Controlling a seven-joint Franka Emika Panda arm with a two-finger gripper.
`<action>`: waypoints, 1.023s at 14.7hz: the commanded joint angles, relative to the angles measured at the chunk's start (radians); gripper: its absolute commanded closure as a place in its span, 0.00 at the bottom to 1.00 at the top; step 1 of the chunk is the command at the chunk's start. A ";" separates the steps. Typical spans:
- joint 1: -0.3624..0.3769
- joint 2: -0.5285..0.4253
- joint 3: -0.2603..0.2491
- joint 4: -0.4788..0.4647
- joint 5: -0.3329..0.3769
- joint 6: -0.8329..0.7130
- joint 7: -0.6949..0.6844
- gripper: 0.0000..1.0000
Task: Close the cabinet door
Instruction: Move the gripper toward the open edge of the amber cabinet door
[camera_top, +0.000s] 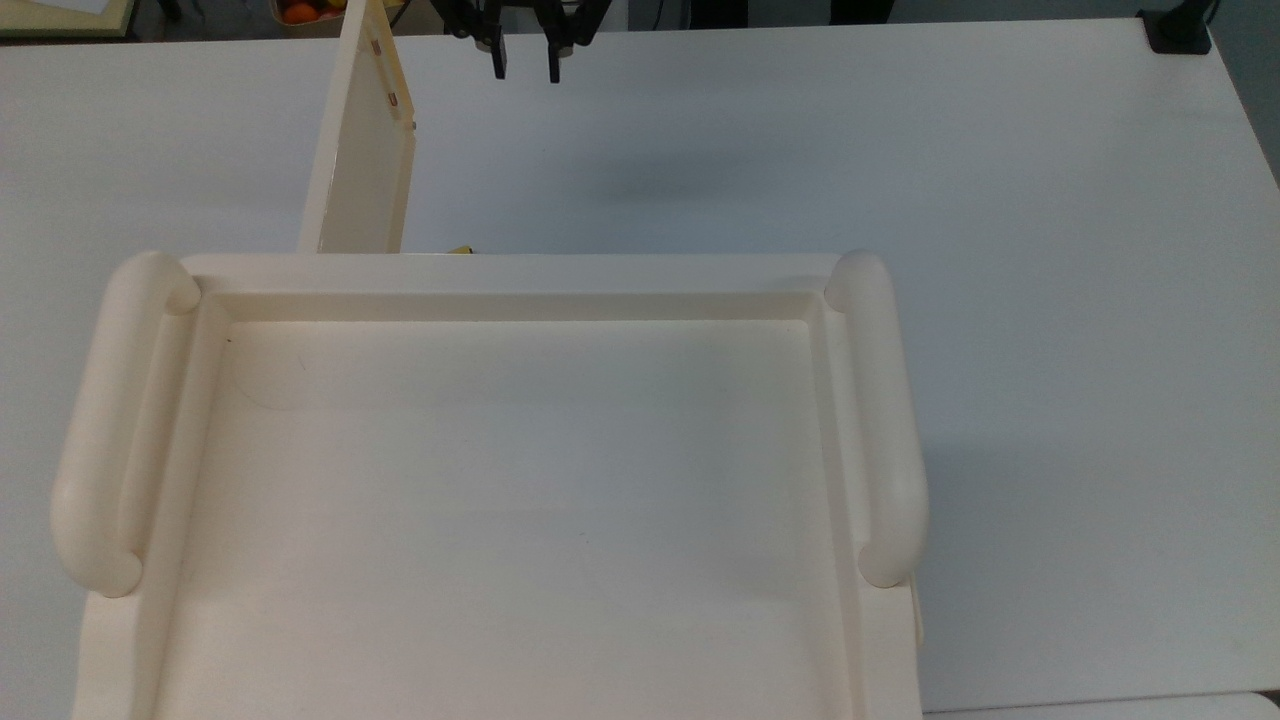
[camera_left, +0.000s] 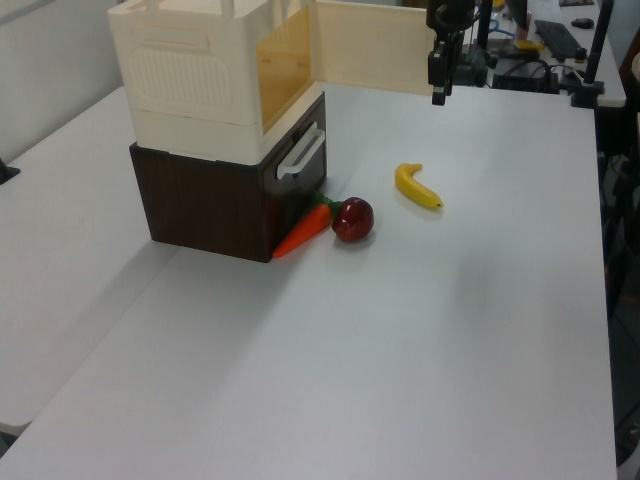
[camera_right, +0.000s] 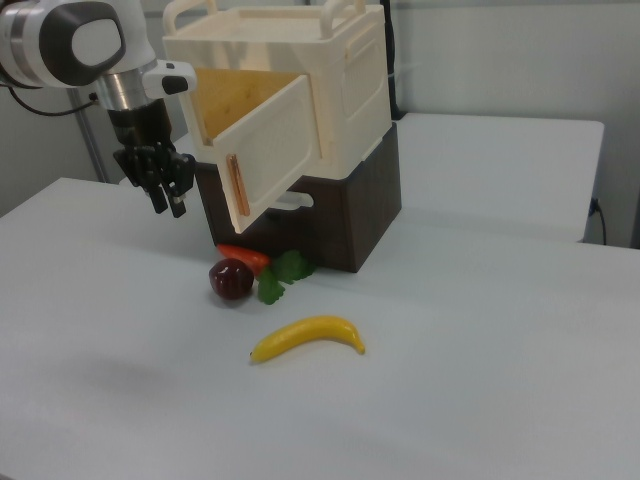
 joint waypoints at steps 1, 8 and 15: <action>0.014 -0.006 -0.009 -0.017 -0.012 -0.015 -0.017 1.00; 0.009 -0.008 -0.010 0.037 -0.007 -0.070 -0.018 1.00; 0.001 -0.013 -0.016 0.262 0.003 -0.114 -0.011 1.00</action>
